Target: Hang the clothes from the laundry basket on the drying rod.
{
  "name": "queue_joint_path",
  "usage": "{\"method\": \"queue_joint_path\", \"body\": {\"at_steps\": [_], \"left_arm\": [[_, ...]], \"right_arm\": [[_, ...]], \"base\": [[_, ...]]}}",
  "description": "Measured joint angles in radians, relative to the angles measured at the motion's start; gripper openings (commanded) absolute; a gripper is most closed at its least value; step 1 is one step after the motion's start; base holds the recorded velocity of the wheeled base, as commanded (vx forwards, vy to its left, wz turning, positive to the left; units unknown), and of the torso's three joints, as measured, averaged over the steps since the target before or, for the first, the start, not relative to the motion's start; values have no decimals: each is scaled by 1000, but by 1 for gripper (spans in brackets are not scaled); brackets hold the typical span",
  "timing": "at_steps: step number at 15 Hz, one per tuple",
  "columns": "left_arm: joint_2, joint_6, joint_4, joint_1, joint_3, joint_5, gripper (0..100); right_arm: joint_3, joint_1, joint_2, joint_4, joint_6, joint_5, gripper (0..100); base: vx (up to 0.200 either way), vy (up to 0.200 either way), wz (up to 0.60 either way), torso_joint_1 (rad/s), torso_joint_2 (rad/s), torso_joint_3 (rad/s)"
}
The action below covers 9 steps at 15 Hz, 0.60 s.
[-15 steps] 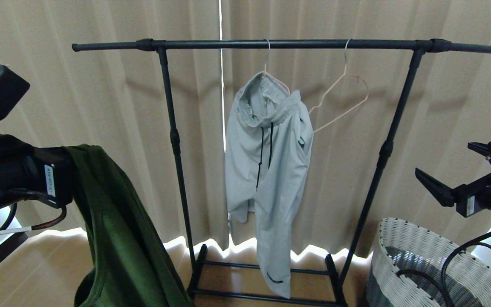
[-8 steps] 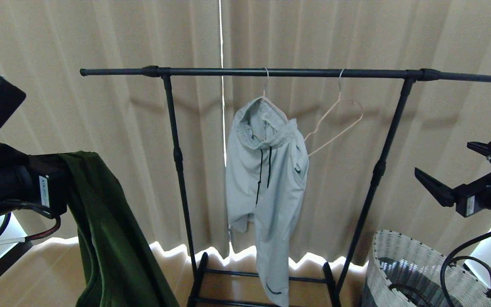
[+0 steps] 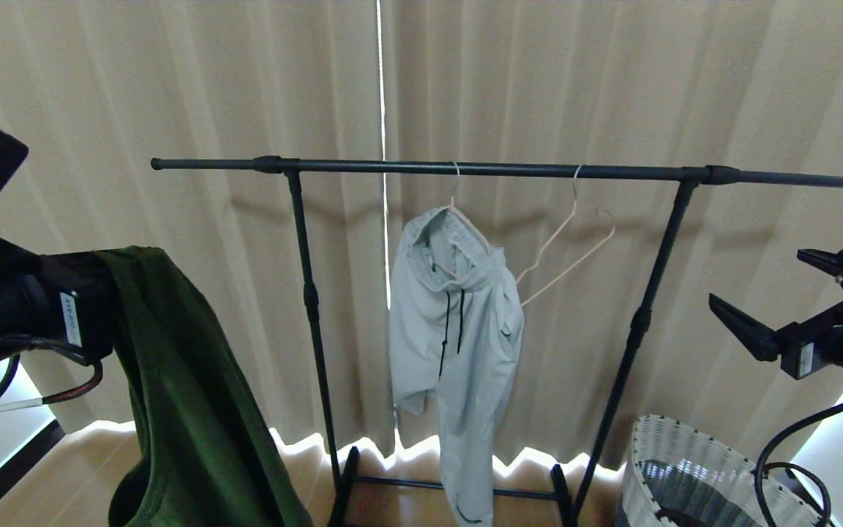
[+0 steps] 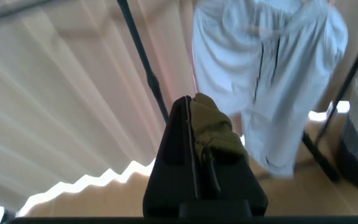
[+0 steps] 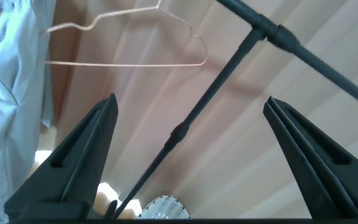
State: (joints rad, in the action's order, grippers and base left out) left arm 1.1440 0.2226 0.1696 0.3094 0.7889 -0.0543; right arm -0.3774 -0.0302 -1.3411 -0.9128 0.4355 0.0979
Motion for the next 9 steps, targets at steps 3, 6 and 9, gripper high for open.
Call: {"method": "queue_joint_path", "body": {"at_steps": [3, 6, 9], "left_arm": [[1, 9, 53, -2, -32, 0, 0], [3, 8, 53, -3, -37, 0, 0], [4, 9, 51, -3, -38, 0, 0]], "right_arm": [[-11, 0, 2, 28, -69, 14, 100], [-65, 23, 8, 281, -103, -5, 100], [-147, 39, 22, 446, -231, -17, 100]], "base": [[0, 0, 0, 12, -22, -12], [67, 0, 0, 2, 1, 1], [200, 0, 0, -3, -10, 2]]}}
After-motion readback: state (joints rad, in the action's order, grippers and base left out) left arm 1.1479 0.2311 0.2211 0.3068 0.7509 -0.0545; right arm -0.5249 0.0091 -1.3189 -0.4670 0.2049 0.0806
